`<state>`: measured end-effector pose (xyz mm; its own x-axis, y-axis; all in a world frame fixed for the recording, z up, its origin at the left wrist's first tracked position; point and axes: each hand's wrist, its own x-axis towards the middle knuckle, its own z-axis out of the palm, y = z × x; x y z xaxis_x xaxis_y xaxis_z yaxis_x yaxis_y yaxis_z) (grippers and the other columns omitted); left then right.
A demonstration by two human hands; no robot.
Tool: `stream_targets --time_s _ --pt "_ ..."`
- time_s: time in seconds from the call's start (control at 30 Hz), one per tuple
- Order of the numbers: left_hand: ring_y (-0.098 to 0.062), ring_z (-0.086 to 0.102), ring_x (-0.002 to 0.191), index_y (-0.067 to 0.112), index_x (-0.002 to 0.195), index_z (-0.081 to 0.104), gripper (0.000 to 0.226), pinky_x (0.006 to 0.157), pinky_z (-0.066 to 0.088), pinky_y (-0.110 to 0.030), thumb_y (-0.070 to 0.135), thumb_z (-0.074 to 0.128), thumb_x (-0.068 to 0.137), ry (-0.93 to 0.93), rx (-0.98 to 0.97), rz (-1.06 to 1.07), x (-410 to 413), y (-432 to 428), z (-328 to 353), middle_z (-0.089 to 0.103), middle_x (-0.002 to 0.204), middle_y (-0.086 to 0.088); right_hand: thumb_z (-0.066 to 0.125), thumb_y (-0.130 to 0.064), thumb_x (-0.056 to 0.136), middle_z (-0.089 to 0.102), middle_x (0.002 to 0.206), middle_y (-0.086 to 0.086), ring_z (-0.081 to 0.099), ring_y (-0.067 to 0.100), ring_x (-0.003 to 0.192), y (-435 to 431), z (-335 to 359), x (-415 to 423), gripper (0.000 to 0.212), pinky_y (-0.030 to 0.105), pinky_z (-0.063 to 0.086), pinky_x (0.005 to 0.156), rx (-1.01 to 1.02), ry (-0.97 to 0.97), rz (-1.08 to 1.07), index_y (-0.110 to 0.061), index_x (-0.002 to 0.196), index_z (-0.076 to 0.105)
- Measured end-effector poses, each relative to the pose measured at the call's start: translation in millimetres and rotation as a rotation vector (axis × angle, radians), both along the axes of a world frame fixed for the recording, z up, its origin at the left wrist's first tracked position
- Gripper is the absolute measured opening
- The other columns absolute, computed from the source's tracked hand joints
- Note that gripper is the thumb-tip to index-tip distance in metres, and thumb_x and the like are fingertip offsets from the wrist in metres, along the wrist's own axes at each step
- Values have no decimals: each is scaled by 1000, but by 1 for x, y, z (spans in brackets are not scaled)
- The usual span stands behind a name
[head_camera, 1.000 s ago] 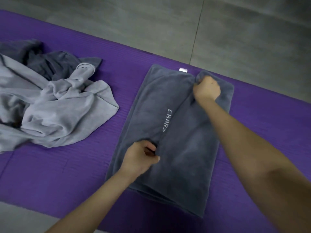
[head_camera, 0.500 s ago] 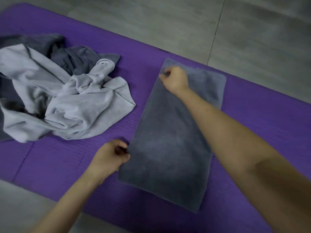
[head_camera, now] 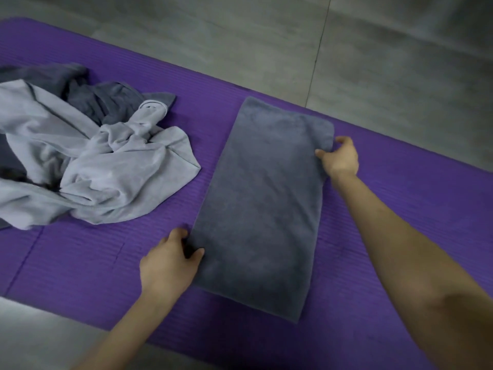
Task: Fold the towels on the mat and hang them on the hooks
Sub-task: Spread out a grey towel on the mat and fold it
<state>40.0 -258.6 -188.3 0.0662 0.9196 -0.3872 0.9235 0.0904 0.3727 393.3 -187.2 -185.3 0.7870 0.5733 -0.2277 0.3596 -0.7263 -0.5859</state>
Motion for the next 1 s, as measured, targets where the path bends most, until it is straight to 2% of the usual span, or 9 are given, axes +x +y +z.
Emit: stream_targets --time_s 0.1,0.23,0.4,0.5,0.63,0.73,0.8,0.87,1.0 --pt "-22 61 97 24 107 51 30 84 43 -34 44 57 85 122 -32 -104 2 6 5 66 98 4 72 -27 78 61 121 8 57 30 112 -26 4 11 58 38 44 92 35 -23 -110 -18 128 46" --pt "-25 60 102 26 106 54 24 85 40 -33 37 58 85 196 62 -363 25 49 9 67 104 0 71 -27 78 63 114 19 58 38 107 -135 5 14 55 42 44 87 -38 -97 -333 -16 125 44" --pt "-29 53 109 26 118 54 33 94 34 -36 33 58 86 323 297 -722 91 114 19 64 114 -4 70 -25 81 63 113 22 58 42 106 -256 9 -41 62 45 42 86 -61 -55 -522 -16 133 37" --pt "-36 51 101 15 112 61 40 88 34 -40 16 68 72 317 482 -766 115 111 24 59 105 -16 67 -35 82 66 110 18 60 41 103 -291 9 -68 66 42 42 81 -183 -14 -489 -20 137 32" --pt "-34 56 72 13 86 68 30 65 46 -40 14 79 57 -102 625 -916 113 49 20 57 78 -12 56 -53 79 66 80 3 61 32 77 -314 13 -44 48 37 45 67 -136 -468 -69 -17 110 61" --pt "-21 55 70 24 83 68 22 62 51 -35 43 62 72 -322 438 -1158 98 -10 6 55 74 2 53 -57 79 64 91 -1 54 20 84 -321 10 -10 43 35 39 73 -20 -667 435 -21 94 70" --pt "-14 53 74 31 91 66 39 64 51 -32 60 56 68 -210 328 -1280 86 -33 -3 53 80 8 51 -63 79 64 100 -3 52 16 94 -321 7 10 47 31 36 81 -36 -654 725 -24 97 69" --pt "-11 53 78 32 103 62 56 68 49 -29 67 65 58 -75 320 -1332 78 -44 -7 51 86 9 50 -68 76 61 108 -1 50 16 101 -319 2 20 53 30 33 90 -137 -634 925 -26 104 65" --pt "-15 58 75 29 107 65 66 65 51 -31 57 81 50 23 376 -1363 75 -47 3 56 88 3 50 -57 78 58 112 0 53 20 100 -316 -3 28 46 35 44 89 -206 -650 1031 -26 112 57"
